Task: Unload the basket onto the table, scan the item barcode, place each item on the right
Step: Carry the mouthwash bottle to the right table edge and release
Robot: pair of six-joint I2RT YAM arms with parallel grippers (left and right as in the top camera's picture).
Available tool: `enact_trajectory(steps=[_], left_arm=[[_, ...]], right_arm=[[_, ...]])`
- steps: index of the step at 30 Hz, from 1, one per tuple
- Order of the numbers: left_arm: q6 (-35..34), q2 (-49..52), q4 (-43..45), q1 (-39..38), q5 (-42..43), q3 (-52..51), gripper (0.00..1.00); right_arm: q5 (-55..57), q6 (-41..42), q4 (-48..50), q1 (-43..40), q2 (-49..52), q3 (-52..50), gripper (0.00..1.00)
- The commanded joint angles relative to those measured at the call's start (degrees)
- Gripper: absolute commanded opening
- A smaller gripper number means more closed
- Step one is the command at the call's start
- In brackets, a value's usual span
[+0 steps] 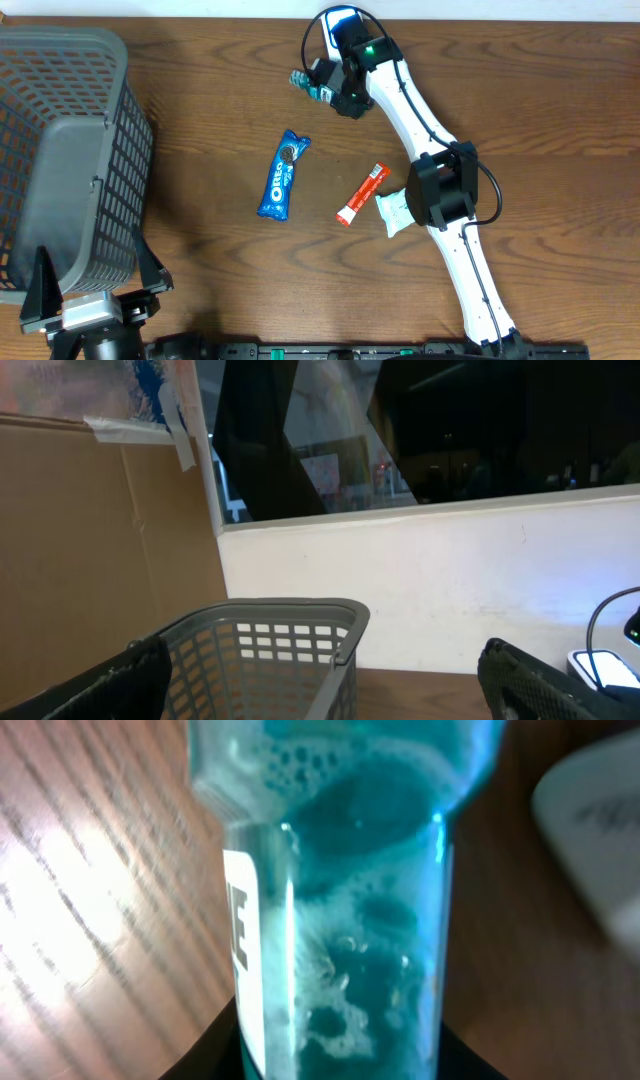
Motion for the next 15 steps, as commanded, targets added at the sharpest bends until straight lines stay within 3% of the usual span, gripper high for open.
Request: enact_trajectory(steps=[1,9,15], left_arm=[[-0.09,-0.02,0.04,-0.24,0.76,-0.11,0.98],[-0.11,-0.02,0.0,-0.24,0.76,-0.11,0.98],[-0.09,-0.02,-1.92,-0.24,0.76,-0.11,0.98]], right_arm=[[0.35,4.61,-3.54,-1.38,-0.39,-0.22,0.05],[2.97,12.11,-11.15,-7.5,-7.28,-0.2,0.02],[3.06,13.84,-17.84,-17.2,-9.92,-0.2,0.02]])
